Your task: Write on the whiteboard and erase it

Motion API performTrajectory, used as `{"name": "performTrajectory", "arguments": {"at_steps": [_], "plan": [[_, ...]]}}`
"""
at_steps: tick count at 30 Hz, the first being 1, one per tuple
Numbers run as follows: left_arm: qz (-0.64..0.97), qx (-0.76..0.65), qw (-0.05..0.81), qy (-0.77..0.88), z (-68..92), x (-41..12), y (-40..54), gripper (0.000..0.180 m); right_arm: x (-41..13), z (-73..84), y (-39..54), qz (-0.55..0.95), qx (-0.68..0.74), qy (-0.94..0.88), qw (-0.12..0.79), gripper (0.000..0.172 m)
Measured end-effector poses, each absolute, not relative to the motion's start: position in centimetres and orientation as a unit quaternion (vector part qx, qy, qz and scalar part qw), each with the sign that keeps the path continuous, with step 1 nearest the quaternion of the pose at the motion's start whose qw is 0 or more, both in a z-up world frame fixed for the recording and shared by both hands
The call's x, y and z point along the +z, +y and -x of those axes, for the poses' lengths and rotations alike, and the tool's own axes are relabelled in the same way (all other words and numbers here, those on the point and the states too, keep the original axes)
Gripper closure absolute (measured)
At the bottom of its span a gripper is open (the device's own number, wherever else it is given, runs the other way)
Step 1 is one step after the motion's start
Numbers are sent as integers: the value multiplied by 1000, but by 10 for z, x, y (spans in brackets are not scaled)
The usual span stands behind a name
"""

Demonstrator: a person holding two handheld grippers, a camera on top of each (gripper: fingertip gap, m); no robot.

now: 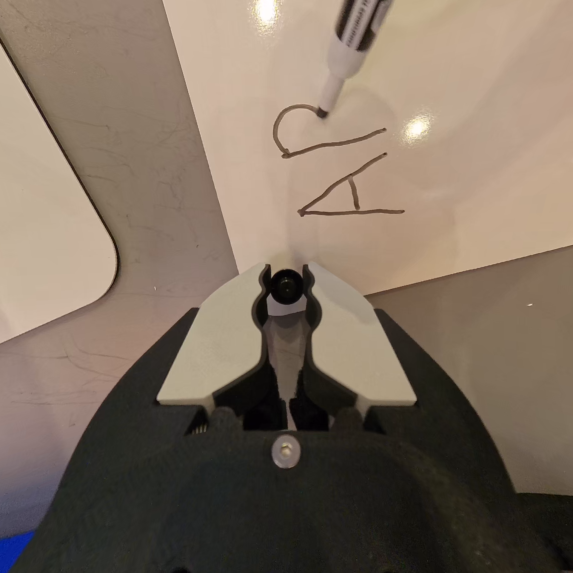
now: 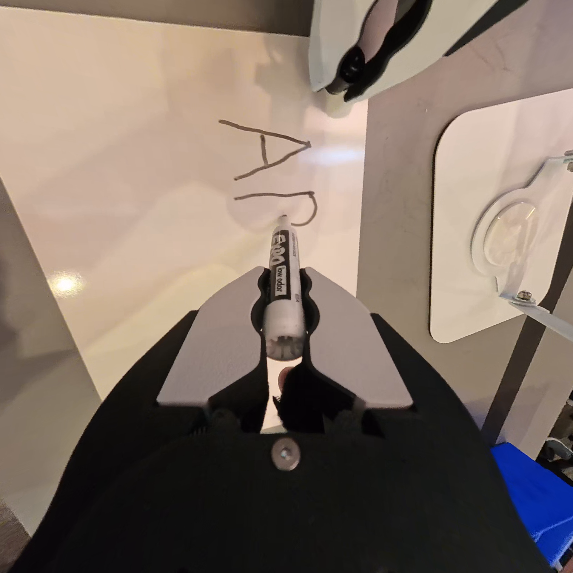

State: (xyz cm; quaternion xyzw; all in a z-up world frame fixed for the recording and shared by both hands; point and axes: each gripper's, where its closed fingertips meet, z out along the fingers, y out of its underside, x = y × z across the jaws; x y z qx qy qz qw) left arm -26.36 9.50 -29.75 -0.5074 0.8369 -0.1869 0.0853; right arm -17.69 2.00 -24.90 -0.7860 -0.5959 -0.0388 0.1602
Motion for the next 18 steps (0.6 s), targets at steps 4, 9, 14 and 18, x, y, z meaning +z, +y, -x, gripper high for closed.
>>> {"name": "performTrajectory", "arguments": {"at_steps": [4, 9, 14, 18], "plan": [[508, -186, 86, 837, 264, -298, 95, 160, -249, 187, 17, 779, -37, -604, 164, 150], [507, -185, 86, 837, 264, -298, 95, 160, -249, 194, 19, 774, -37, -610, 164, 150], [507, -185, 86, 837, 264, -298, 95, 160, -249, 190, 18, 777, -39, -608, 159, 150], [507, -186, 86, 837, 264, -298, 95, 160, -249, 179, 15, 784, -44, -600, 156, 150]]}}
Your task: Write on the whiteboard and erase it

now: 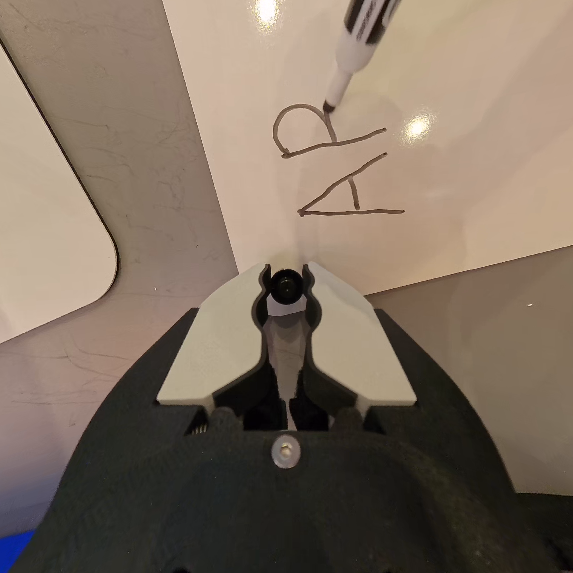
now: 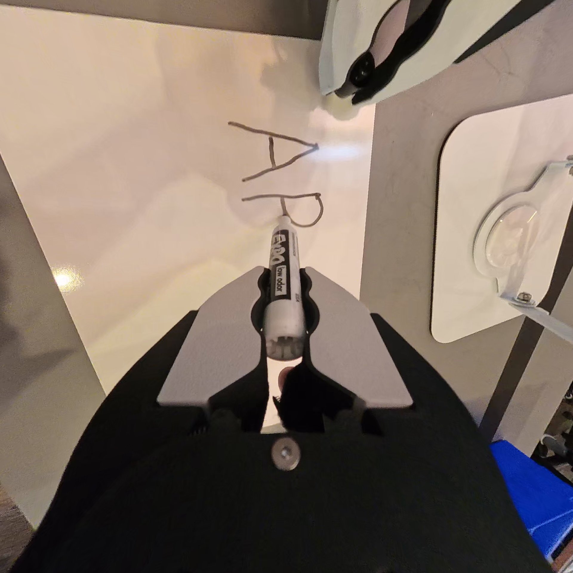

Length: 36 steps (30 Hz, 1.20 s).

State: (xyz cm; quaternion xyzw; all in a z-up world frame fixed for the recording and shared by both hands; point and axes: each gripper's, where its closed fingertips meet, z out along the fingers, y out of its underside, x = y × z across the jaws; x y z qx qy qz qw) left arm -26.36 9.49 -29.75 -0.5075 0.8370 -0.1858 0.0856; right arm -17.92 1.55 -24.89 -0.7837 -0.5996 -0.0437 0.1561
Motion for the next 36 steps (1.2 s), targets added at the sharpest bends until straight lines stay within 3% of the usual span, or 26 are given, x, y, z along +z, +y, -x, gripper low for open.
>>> {"name": "performTrajectory", "arguments": {"at_steps": [36], "plan": [[508, -185, 85, 837, 263, -298, 94, 160, -237, 144, 18, 811, -65, -553, 181, 150]]}}
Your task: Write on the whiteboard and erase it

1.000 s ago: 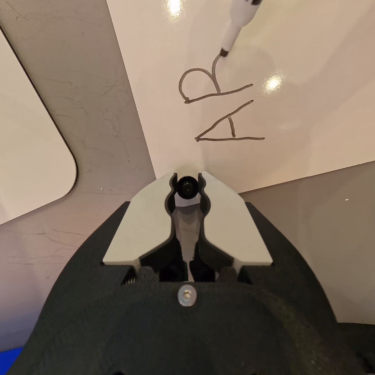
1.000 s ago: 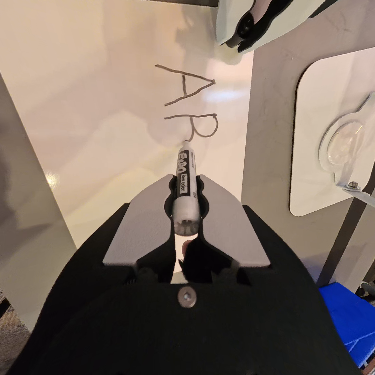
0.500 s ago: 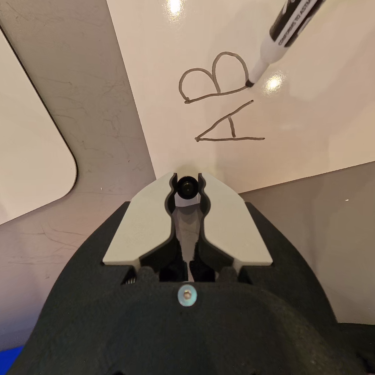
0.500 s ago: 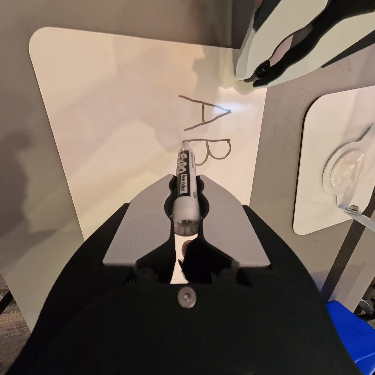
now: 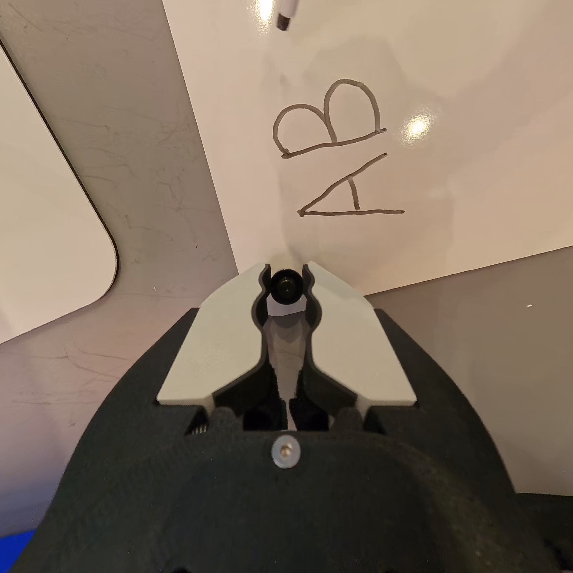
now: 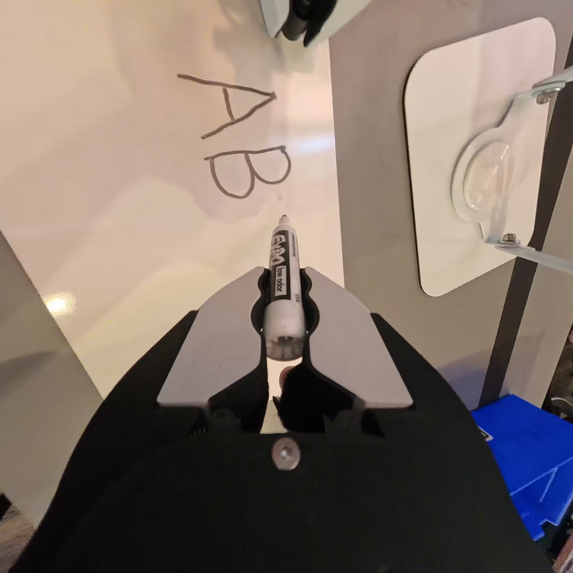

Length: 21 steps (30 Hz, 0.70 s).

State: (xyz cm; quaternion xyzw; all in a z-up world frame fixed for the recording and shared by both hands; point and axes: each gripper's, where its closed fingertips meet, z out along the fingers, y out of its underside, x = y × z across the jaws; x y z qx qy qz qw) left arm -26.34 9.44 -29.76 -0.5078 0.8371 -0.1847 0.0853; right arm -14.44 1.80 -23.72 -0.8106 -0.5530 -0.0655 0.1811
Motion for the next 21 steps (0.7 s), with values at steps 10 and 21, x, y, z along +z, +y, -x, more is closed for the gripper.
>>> {"name": "performTrajectory", "arguments": {"at_steps": [10, 21], "plan": [[508, -186, 85, 837, 263, -298, 94, 160, -247, 134, 23, 818, -70, -544, 174, 150], [508, -186, 85, 837, 264, -298, 94, 160, -249, 146, 26, 809, -65, -556, 176, 150]]}}
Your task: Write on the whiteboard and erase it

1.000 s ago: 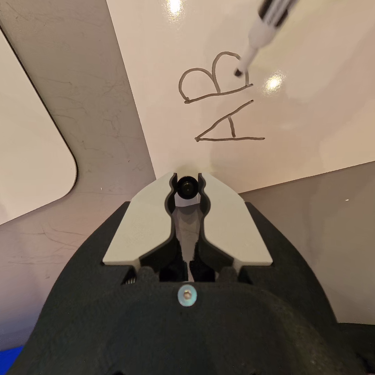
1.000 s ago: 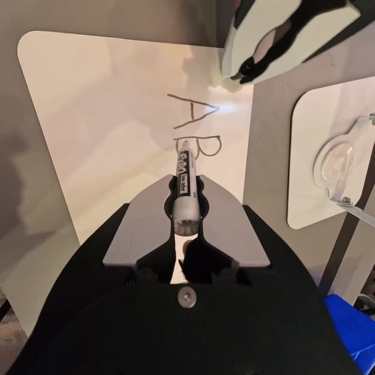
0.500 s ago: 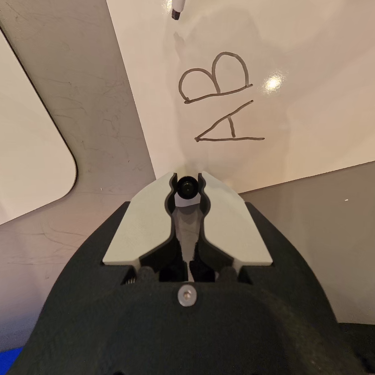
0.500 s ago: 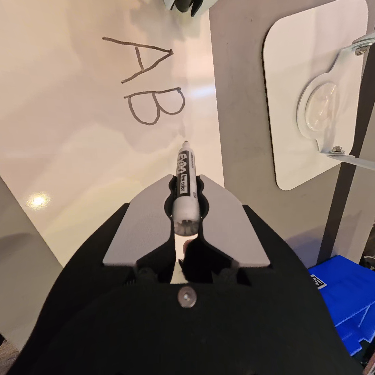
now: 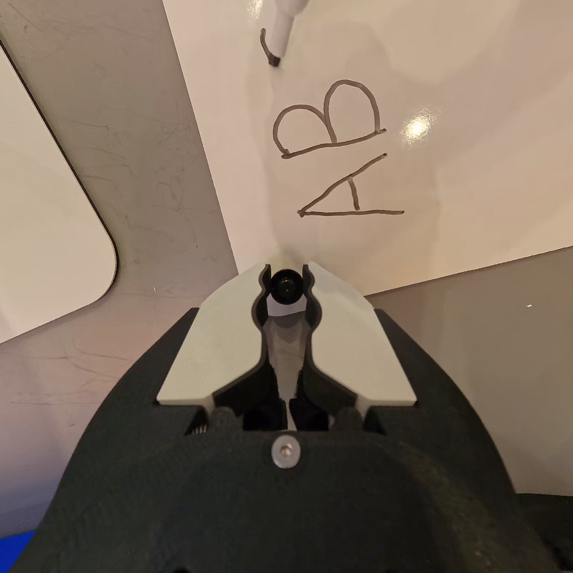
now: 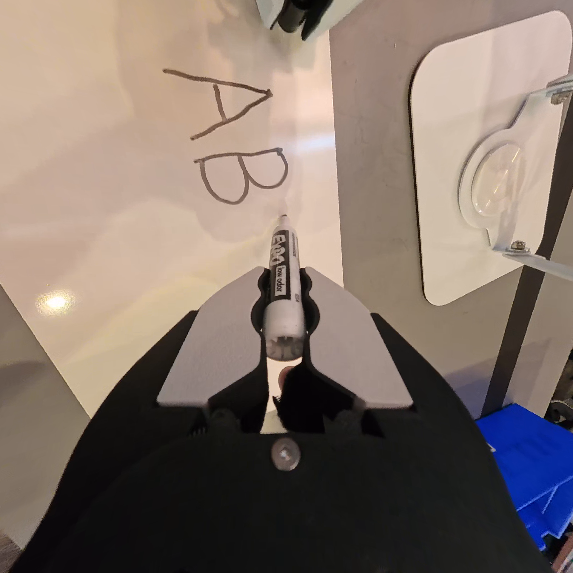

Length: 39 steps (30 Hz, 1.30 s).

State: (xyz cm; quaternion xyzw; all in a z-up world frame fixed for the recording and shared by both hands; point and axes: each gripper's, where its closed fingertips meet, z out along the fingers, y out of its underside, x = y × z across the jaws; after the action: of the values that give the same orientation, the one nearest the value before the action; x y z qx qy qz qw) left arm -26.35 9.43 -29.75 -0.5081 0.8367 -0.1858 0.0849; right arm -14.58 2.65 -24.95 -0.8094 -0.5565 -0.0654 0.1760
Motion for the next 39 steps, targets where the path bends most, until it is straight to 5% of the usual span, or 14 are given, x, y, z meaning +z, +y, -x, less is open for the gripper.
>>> {"name": "performTrajectory", "arguments": {"at_steps": [22, 30, 39], "plan": [[508, -184, 85, 837, 263, -298, 93, 160, -260, 130, -22, 819, -63, -556, 127, 151], [508, -187, 84, 837, 263, -297, 93, 160, -229, 139, -17, 814, -47, -546, 192, 151], [508, -187, 84, 837, 263, -297, 93, 160, -236, 135, -20, 793, -76, -596, 102, 151]]}}
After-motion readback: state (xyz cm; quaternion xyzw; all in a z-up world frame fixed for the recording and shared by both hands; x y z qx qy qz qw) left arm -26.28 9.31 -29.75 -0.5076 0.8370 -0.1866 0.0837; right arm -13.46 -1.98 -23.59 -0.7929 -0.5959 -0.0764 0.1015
